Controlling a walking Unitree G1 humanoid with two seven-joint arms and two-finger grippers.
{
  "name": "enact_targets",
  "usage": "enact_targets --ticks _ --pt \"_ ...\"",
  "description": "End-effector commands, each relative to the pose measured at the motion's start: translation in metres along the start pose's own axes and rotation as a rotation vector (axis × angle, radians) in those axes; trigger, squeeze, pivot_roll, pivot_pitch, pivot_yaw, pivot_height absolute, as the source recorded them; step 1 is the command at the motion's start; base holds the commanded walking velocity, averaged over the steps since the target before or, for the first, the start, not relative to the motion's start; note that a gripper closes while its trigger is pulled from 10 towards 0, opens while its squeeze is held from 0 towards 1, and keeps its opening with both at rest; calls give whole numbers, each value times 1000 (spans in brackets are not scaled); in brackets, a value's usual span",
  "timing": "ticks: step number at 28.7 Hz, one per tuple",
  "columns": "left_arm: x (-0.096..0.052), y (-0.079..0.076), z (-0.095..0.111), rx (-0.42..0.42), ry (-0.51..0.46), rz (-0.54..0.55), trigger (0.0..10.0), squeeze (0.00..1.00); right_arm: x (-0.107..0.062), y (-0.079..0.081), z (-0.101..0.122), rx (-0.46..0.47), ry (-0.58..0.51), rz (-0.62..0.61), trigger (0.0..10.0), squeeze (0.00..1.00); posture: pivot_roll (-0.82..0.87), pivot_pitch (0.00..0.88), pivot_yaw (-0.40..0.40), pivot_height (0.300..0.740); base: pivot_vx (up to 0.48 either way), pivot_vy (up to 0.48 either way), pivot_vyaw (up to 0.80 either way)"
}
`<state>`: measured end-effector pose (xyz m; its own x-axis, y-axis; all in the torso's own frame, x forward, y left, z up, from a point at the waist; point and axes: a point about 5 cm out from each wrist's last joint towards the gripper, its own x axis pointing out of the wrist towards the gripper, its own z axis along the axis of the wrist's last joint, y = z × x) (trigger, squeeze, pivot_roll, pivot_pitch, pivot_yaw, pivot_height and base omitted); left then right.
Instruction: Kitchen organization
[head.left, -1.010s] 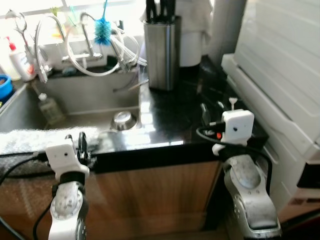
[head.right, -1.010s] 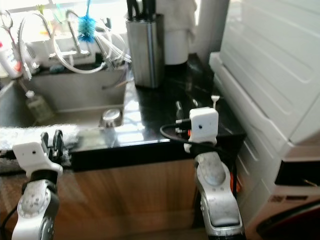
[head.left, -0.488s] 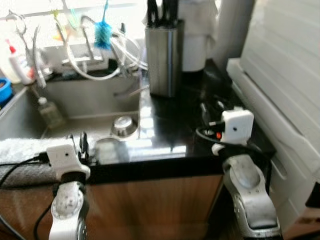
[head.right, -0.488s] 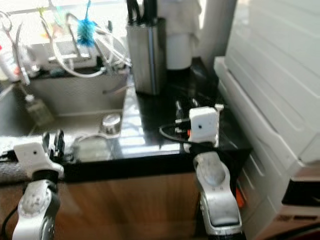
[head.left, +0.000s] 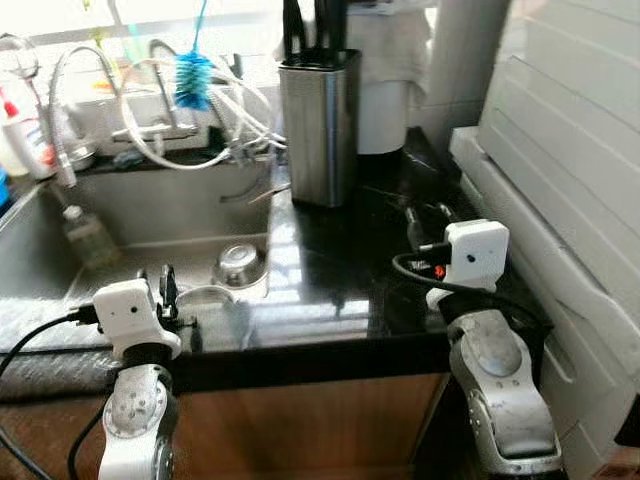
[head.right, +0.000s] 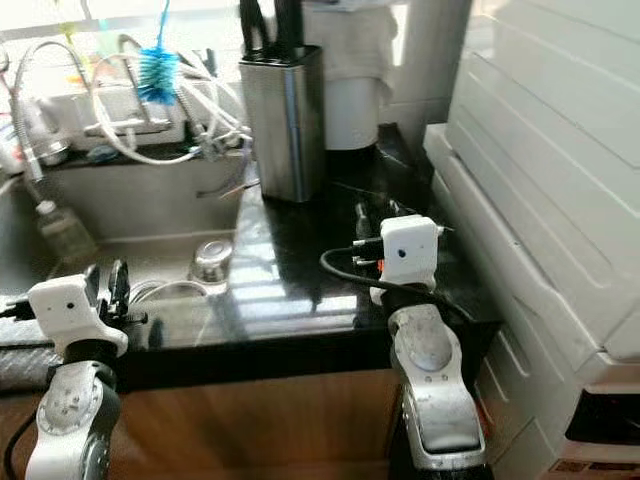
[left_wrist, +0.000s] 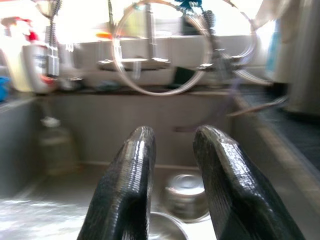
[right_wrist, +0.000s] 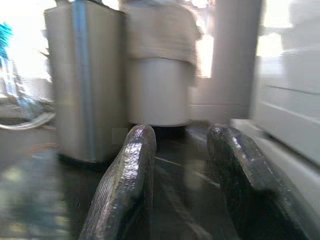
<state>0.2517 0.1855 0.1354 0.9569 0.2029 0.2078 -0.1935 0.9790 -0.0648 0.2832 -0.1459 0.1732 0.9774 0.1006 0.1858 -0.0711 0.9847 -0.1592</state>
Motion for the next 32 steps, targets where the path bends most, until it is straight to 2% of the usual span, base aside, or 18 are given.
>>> enact_targets --ticks 1,6,14,32 --pt "1 8 1 7 1 20 10000 0 4 7 5 20 -15 13 10000 0 -68 0 67 740 270 0 0" --pt "1 8 1 0 -3 15 10000 0 4 5 4 7 0 -9 10000 0 -69 0 69 740 108 0 0" --pt "2 7 1 -5 2 -1 10000 0 9 -16 4 -69 71 -178 10000 0 -70 0 72 740 0 0 0" --pt "2 7 1 -7 3 -3 10000 0 10 -15 5 -78 87 -193 10000 0 -70 0 72 740 0 0 0"
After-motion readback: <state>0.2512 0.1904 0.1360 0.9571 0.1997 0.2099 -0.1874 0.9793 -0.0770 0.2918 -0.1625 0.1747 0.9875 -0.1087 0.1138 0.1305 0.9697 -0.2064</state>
